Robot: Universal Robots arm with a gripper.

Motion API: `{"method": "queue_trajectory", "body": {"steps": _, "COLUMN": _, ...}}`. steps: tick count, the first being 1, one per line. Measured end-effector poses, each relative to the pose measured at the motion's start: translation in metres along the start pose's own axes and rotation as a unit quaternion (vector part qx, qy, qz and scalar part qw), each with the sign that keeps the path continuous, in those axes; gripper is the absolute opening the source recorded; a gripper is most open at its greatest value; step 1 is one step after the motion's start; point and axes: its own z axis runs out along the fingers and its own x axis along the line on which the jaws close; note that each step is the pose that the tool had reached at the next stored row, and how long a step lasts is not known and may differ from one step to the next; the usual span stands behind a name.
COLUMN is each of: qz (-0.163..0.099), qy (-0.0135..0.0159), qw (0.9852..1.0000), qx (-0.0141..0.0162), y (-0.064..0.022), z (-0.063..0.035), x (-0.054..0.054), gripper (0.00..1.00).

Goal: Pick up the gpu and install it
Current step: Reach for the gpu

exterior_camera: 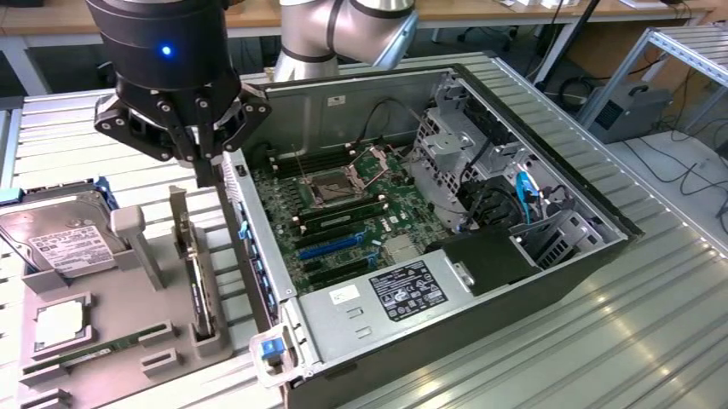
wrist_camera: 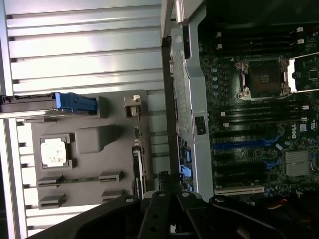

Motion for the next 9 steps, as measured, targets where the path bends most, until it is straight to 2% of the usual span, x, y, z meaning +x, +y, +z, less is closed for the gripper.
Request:
{"method": "queue_trajectory", "body": {"steps": 4, "qz": 0.000, "qy": -0.0001, "qw": 1.0000, "qx": 0.0003, "y": -0.0062, "z": 0.0001, "x": 0.004, "gripper": 0.11}}
{"method": "queue_trajectory", "body": {"steps": 9, "qz": 0.000, "qy": -0.0001, "qw": 1.0000, "qx": 0.0003, "y": -0.0081, "z": 0.0005, "x": 0.015, "gripper": 0.11}}
